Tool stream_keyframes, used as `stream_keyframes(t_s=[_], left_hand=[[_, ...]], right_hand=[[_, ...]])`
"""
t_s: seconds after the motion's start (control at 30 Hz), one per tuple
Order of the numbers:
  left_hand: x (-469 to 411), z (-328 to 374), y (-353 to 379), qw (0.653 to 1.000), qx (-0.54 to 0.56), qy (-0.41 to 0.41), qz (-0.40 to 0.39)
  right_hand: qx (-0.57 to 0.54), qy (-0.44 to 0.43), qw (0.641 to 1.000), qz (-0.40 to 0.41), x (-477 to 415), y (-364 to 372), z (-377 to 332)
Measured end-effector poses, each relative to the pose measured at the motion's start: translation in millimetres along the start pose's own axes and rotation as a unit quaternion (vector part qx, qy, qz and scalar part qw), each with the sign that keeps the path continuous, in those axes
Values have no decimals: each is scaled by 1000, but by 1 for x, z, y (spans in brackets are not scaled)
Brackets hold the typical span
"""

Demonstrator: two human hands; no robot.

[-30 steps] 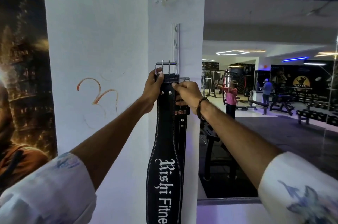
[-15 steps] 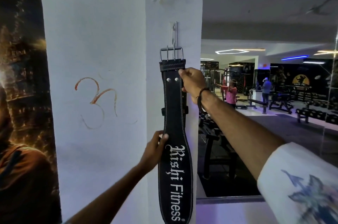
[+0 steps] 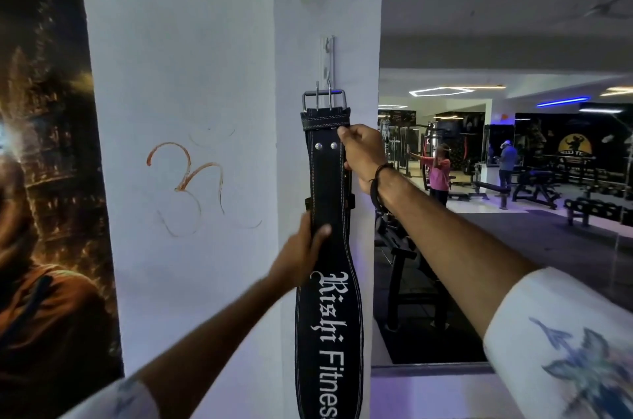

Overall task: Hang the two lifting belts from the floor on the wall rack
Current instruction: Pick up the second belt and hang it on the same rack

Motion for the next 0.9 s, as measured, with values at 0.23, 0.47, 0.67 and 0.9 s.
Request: stream_keyframes(t_s=[0.23,0.47,0.67,0.9], left_hand=[[-21,40,-39,993,64,14,101],[-76,139,-89,978,97,112,145],[-82,137,-85,990,98,73,75],[-96,131,-76,990,94,69,84]], right_hand=[[-6,10,1000,0,2,3,0],[-16,12,999,-27,13,5,5],[15,9,1000,-15,11,-10,11],[104,-150,983,-30,-4,-10,-14]])
Point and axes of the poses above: each hand's wrist, its own x-axis away from the middle knuckle, its own y-axis out of the palm, z = x × y, the point moved 6 cm from there along -x, towards the middle knuckle, and after that the axes turned 9 degrees about -y, right-handed, at the moved point
